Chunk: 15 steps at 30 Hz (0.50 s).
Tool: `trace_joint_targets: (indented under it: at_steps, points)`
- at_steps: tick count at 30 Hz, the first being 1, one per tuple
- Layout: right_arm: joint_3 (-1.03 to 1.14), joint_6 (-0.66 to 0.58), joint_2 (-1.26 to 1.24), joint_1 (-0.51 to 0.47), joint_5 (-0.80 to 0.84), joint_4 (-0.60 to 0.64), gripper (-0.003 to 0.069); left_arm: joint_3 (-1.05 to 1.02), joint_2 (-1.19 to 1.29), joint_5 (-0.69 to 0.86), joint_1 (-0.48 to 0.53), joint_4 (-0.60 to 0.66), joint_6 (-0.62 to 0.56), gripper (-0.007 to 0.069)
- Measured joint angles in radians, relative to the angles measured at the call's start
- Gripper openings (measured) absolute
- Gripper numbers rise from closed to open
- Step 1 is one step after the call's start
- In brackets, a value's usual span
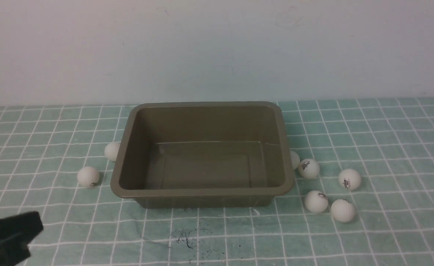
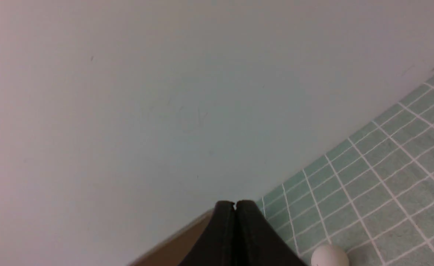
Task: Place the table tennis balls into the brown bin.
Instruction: 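Reach for and grasp a ping pong ball on the table beside the basket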
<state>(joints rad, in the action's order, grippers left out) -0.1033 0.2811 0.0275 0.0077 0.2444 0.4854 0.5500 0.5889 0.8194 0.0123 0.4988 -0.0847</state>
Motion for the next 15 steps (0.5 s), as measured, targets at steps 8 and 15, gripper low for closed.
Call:
trace_joint_targets:
  at_steps: [8,15]
  points:
    - [-0.394,-0.33,0.497,0.034,0.439,-0.04,-0.0015,0.126,0.406,-0.041,0.0,-0.09,-0.134,-0.0005]
    - [-0.563,-0.496,0.777,0.034,0.626,-0.045,-0.0015,0.311,0.714,-0.083,0.0,-0.205,-0.137,0.0004]
